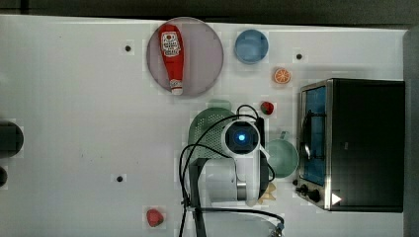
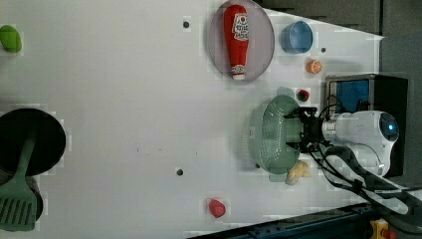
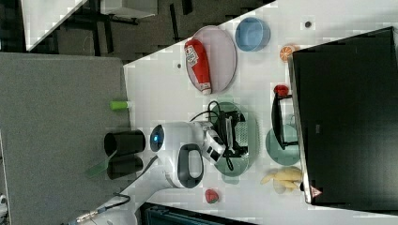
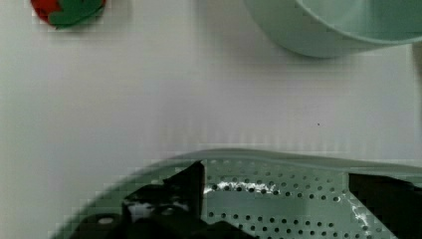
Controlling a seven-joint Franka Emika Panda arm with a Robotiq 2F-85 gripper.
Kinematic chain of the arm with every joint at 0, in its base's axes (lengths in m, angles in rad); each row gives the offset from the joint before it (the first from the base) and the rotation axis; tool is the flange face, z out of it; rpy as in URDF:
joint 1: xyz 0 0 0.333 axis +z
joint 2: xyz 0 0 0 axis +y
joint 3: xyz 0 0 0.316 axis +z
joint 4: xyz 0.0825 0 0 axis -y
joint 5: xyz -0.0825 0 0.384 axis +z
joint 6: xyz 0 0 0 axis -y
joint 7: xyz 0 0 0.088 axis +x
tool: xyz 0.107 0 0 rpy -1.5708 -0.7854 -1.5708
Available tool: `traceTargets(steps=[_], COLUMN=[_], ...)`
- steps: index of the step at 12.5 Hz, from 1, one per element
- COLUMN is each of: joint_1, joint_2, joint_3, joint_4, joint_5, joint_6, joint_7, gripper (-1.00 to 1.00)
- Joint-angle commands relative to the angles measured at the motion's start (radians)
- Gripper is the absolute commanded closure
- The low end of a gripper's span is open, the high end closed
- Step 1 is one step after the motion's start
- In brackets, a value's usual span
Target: Drag strainer left to right.
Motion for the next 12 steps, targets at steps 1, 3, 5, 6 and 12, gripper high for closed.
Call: traceTargets(steps=[1, 3, 5, 6, 12], joint_1=[0.004, 0.004, 0.004, 0.004, 0.003], joint_2=[-0.106, -0.201, -0.302, -0.354, -0.590], joint_3=[0.060, 0.077, 0.089, 0.090, 0.068], joint_4=[0.013, 0.047, 0.118, 0.160, 0.447], joint_5=[0.026, 0.032, 0.049, 0.094, 0.309], joint_6=[-0.076, -0.213, -0.384, -0.478, -1.012], joint_7=[-0.178, -0.282, -0.399, -0.449, -0.799], gripper=[-1.00, -1.00, -1.00, -1.00, -1.00])
